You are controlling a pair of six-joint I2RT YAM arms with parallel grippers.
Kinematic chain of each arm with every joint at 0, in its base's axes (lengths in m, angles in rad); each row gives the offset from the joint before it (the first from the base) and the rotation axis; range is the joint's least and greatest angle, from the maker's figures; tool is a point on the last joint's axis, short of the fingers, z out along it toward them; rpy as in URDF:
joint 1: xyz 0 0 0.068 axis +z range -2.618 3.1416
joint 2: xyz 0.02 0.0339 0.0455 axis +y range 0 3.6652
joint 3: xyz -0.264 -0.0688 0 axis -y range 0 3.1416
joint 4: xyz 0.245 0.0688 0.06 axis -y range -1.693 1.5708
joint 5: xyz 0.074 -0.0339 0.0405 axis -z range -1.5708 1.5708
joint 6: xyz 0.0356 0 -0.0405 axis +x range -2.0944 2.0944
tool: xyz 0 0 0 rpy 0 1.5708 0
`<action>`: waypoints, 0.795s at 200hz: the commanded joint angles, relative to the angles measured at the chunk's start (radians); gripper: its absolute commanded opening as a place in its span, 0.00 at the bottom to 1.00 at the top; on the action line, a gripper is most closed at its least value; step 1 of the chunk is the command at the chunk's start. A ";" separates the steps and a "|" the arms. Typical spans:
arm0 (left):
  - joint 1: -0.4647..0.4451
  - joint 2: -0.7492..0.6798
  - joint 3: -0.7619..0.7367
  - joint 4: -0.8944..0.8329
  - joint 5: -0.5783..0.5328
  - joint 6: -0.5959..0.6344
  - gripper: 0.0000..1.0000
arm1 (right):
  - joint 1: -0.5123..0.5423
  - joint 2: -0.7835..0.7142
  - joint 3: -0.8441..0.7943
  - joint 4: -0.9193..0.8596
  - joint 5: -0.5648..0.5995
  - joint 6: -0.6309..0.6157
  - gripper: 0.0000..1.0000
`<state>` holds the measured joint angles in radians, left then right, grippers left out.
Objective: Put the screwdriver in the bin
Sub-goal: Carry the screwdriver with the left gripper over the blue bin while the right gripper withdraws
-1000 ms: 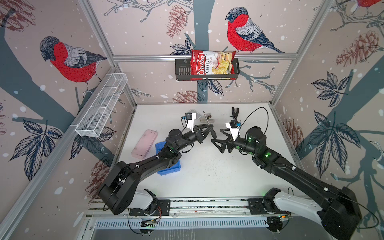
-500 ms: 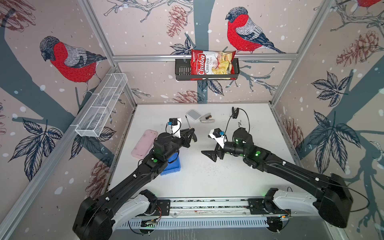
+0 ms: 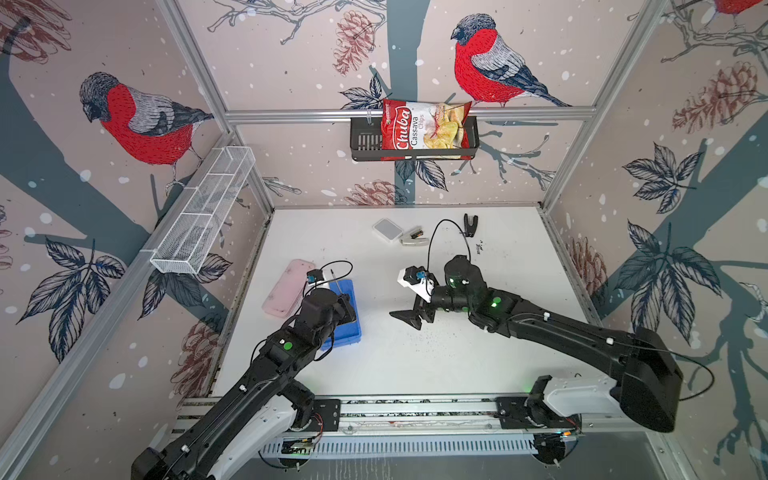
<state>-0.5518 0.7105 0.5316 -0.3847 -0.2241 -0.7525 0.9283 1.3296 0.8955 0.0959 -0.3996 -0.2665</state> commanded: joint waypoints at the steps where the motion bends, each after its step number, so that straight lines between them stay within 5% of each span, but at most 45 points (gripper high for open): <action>1: 0.012 -0.002 -0.023 -0.048 -0.033 -0.094 0.00 | 0.002 0.010 0.018 0.000 -0.027 -0.023 0.99; 159: 0.196 0.291 -0.094 0.138 0.176 -0.249 0.00 | 0.048 0.041 0.051 -0.086 -0.015 -0.089 0.99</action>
<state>-0.3729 0.9760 0.4416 -0.3305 -0.1001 -0.9722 0.9619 1.3529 0.9249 0.0418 -0.4099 -0.3145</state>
